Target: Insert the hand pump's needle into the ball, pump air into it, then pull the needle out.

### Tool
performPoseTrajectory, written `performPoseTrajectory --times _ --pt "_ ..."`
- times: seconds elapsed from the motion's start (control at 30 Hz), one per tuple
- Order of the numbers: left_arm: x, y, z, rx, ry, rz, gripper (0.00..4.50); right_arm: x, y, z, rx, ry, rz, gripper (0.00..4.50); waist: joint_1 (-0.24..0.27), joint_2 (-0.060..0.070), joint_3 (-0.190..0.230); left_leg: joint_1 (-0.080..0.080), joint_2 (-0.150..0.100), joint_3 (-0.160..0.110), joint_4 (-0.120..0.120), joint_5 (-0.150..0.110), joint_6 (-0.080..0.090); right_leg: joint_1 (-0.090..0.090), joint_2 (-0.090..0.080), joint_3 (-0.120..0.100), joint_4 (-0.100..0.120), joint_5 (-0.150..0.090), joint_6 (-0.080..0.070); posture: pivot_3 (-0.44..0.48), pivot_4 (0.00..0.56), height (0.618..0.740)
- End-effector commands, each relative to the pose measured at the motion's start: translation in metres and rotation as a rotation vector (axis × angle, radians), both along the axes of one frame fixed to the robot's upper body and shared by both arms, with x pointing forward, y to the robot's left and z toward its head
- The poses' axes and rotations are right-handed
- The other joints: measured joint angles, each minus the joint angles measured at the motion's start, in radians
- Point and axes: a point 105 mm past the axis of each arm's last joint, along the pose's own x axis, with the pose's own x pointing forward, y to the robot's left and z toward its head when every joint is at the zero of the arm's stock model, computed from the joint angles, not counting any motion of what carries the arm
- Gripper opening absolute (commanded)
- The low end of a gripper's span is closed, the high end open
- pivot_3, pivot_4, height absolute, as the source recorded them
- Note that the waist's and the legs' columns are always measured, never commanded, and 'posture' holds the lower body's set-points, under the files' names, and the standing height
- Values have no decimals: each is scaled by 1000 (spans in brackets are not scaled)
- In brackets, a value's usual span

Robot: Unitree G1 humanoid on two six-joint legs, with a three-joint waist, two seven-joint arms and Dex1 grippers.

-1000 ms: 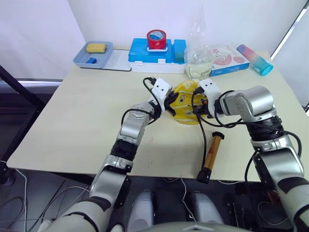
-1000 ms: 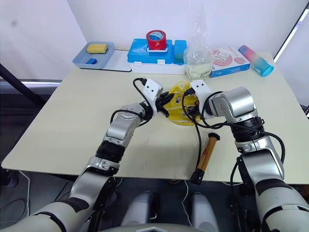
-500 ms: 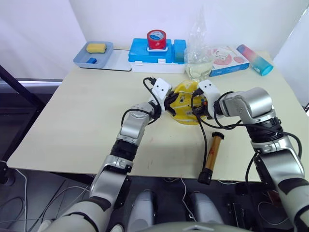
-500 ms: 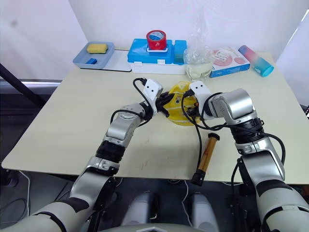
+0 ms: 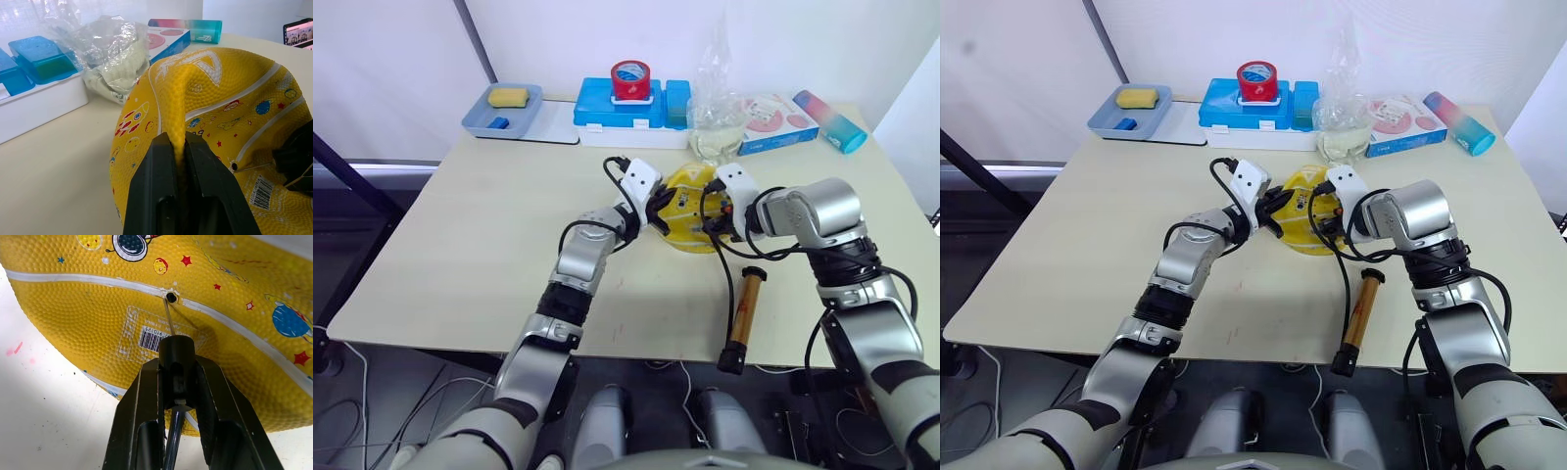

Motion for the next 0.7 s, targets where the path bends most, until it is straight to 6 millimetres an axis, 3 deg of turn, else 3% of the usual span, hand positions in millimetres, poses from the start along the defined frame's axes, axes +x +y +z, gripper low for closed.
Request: performPoseTrajectory --times 0.03,0.7 --pt "1 3 -12 22 31 11 22 3 -15 -5 -23 19 -56 310 0 0 0 0 0 0 0 0 0 0 0 0 0 0 0 0 150 739" --pt "2 6 -16 28 39 20 22 9 -20 -1 -16 -4 -61 310 0 0 0 0 0 0 0 0 0 0 0 0 0 0 0 0 150 739"
